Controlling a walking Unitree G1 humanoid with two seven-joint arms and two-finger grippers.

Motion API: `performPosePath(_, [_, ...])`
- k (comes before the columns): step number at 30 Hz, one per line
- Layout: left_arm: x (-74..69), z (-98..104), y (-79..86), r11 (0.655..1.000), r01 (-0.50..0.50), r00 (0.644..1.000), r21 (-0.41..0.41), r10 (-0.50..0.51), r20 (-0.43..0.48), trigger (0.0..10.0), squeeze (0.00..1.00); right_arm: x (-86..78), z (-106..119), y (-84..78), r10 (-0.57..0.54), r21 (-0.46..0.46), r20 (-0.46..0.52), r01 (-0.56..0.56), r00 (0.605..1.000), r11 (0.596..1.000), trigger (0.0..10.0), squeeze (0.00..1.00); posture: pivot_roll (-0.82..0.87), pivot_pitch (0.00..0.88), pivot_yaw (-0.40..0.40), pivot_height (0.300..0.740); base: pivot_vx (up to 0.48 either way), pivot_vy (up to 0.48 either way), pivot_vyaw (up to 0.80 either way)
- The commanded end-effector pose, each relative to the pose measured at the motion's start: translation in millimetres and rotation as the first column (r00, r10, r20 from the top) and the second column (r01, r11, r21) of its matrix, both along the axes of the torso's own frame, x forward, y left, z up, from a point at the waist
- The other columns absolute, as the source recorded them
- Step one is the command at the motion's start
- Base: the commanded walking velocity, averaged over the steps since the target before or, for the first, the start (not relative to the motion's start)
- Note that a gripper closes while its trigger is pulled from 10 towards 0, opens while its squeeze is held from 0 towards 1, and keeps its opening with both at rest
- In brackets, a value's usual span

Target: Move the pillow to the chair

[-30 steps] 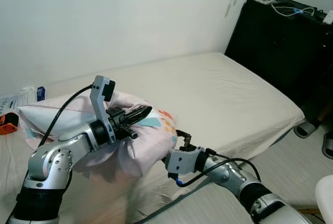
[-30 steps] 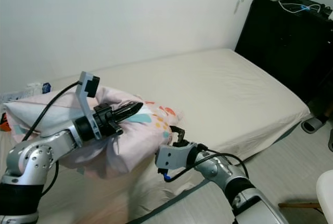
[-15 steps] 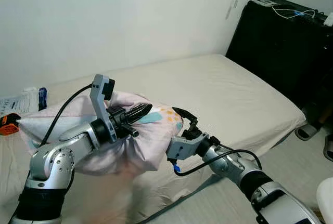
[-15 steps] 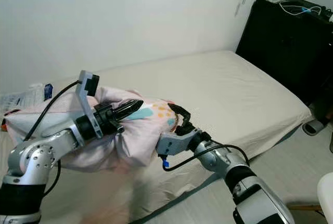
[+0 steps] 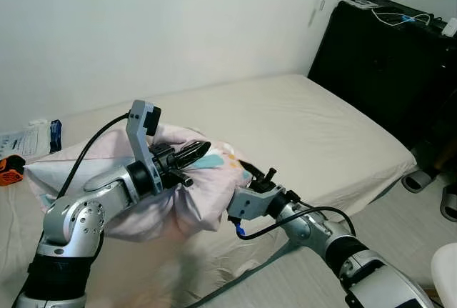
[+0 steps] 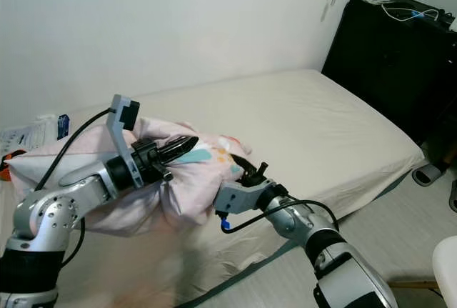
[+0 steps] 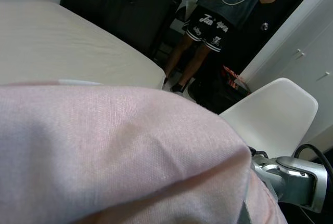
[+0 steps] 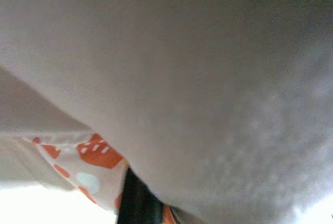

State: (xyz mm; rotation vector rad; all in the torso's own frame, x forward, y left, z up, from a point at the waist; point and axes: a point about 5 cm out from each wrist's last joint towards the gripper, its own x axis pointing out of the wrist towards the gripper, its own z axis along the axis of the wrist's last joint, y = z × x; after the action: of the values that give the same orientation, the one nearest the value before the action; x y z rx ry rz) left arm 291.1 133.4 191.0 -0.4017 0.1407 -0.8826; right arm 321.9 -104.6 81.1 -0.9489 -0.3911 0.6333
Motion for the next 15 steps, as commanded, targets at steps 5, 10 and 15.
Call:
performPosePath(5, [-1.5, 5.6, -11.0, 0.998, 0.053, 0.998, -0.018, -0.052, 0.035, 10.0, 0.0, 7.9, 9.2, -5.4, -0.052, 0.062, -0.001, 0.052, 0.999, 0.997, 0.0, 0.0, 0.13, 0.0, -0.11, 0.74, 0.0, 0.0, 0.0])
performPosePath(10, [-1.9, 1.1, -12.6, 0.999, 0.04, 0.999, 0.001, -0.04, 0.026, 10.0, 0.0, 11.8, 13.8, -7.8, -0.082, 0.133, -0.042, 0.087, 0.996, 0.987, 0.0, 0.0, 0.12, 0.0, -0.11, 0.74, 0.0, 0.0, 0.0])
performPosePath(15, [5.9, -2.0, -9.0, 0.991, -0.12, 0.989, 0.054, 0.115, 0.088, 10.0, 0.0, 19.3, 29.3, -6.7, -0.094, 0.281, -0.072, 0.11, 0.993, 0.953, 0.0, 0.0, 0.12, 0.0, -0.117, 0.74, 0.0, 0.0, 0.0])
